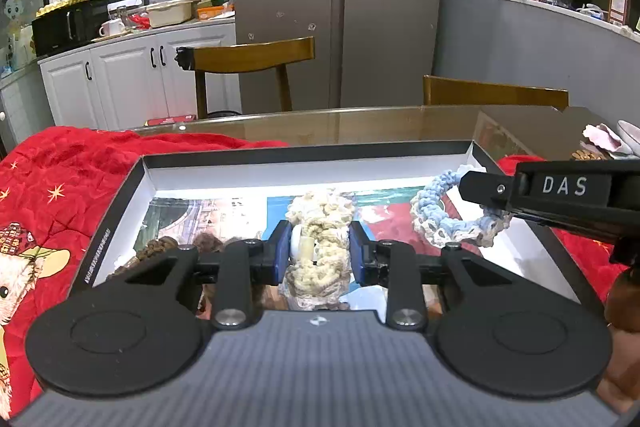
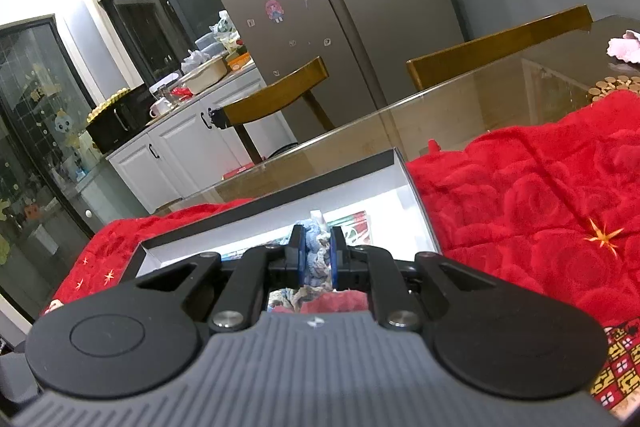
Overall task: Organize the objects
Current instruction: 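Lower the cream scrunchie into the box and open the left tool while the right tool releases the blue scrunchie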
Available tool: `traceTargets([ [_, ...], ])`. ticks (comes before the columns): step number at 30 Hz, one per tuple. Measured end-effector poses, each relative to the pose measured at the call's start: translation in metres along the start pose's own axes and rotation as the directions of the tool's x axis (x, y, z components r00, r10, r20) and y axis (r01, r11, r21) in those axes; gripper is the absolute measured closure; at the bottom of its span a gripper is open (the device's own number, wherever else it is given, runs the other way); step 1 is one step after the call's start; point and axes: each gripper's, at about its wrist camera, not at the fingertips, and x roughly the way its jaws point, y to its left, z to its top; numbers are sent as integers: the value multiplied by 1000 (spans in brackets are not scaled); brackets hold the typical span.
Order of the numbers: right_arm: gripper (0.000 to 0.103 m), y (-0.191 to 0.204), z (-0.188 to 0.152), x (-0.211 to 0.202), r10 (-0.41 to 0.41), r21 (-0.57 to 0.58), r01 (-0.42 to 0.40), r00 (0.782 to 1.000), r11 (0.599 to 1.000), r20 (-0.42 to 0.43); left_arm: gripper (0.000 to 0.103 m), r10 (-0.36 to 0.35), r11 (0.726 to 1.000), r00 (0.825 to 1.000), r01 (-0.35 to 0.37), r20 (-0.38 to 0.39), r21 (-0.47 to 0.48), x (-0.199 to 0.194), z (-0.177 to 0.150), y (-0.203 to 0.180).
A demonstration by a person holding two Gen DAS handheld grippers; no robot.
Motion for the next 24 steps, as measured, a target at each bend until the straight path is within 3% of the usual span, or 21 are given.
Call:
traceTargets([
  [15,89,0,-6,10,-3,-6,3,999,1000,-38,68,26,1000,1000,-26,-12,10,10,-4,2],
  [24,89,-1,-10,14,-11,-15,10,999,1000,-53,67,6,1000,1000,-5,-14,11,14,-5,4],
])
